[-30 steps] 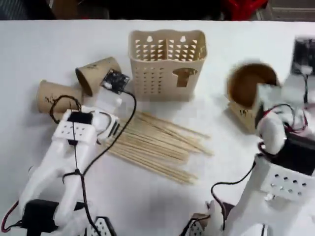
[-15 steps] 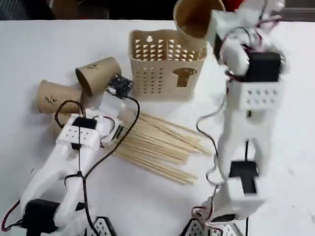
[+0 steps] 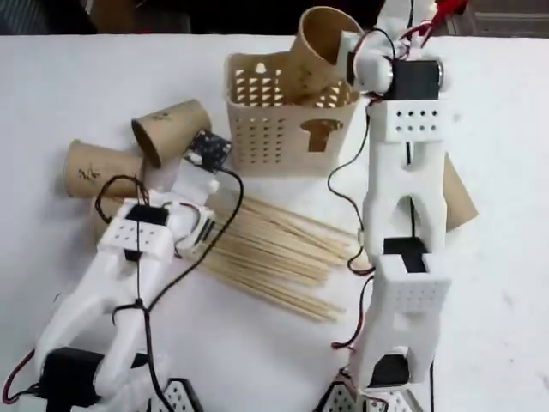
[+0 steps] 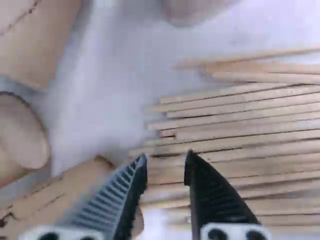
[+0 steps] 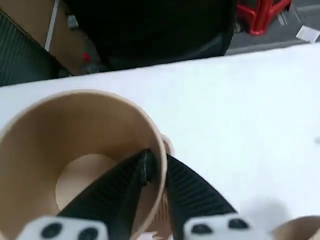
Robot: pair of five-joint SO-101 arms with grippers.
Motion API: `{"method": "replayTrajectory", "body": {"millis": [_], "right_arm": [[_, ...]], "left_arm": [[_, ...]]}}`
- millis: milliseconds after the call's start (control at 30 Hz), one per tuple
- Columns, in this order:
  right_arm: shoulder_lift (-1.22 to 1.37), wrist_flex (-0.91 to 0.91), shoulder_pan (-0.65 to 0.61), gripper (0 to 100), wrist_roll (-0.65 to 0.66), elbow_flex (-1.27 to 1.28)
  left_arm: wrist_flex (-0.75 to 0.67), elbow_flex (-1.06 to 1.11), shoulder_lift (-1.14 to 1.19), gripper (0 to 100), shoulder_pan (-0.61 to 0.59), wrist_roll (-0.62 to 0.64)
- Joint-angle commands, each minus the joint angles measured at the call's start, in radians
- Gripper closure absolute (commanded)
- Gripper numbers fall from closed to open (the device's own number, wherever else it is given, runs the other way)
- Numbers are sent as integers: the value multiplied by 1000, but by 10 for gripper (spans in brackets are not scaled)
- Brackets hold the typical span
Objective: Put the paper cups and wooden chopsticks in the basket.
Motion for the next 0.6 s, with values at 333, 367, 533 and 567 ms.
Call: {"method": "replayTrajectory", "body": {"millis": [333,367,533,567], "right_arm": [[-125,48,-18,844,-2,-40],[-131,48,-15,844,-2,-40],[-133,53,-18,841,-2,-37],[-133,53,-18,841,-2,-32]], "left_arm": [[-17,-5,-45,865,13,-2],[-17,-5,-45,865,13,-2],[-17,-5,-45,865,13,-2],[-17,-5,-45,865,13,-2]]}}
